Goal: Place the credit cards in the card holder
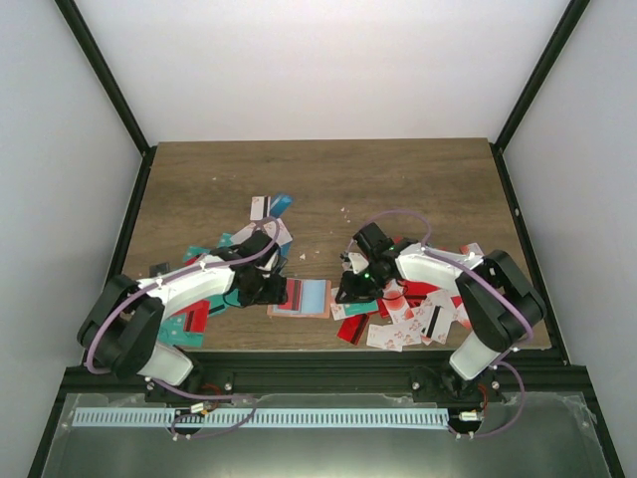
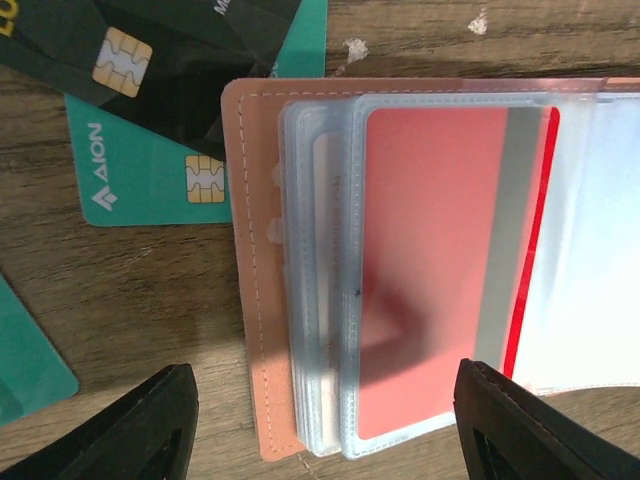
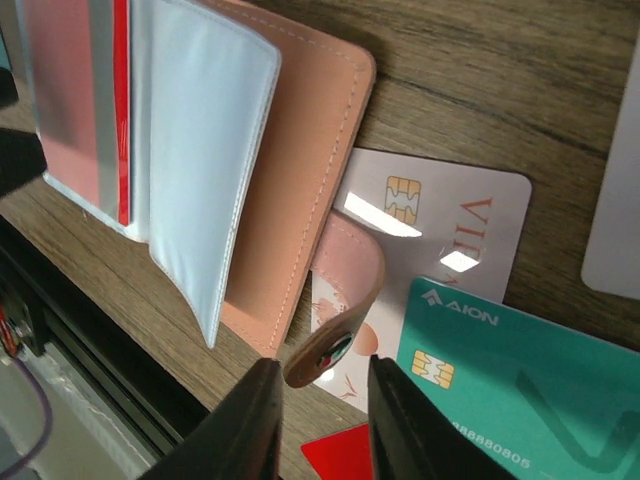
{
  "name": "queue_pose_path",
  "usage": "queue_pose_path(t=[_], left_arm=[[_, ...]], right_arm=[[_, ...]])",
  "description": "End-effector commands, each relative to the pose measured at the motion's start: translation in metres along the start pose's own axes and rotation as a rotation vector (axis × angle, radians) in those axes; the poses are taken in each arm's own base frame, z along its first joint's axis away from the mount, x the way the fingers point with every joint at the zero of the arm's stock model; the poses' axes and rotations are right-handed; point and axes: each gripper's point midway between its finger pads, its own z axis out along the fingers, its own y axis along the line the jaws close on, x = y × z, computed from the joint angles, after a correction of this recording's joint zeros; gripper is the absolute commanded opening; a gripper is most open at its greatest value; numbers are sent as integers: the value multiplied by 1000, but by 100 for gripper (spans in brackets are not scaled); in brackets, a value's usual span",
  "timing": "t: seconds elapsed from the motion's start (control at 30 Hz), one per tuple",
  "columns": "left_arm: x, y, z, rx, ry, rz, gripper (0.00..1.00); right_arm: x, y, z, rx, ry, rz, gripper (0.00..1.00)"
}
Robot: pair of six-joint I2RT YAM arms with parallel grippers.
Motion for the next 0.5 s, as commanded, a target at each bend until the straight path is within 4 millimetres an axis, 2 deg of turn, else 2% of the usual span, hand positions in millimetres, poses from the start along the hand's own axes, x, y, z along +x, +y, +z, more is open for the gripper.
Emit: queue_pose_path(t=[0.0, 0.17, 0.3, 0.37, 0.47], left_arm=[[-1, -6, 6, 54, 8, 1, 72], [0, -5, 7, 60, 9, -4, 73], [1, -3, 5, 64, 1, -26, 73], [2, -1, 4, 67, -4, -38, 73], [3, 3, 3, 69, -10, -61, 72]], right_arm=[[-10, 13, -10, -3, -19, -53, 30], [-27, 43, -38, -54, -98, -102, 32], [-35, 75, -53, -168, -121, -140, 33], [-37, 93, -56, -251, -123, -161, 33], [-36, 112, -49, -331, -91, -180, 31]])
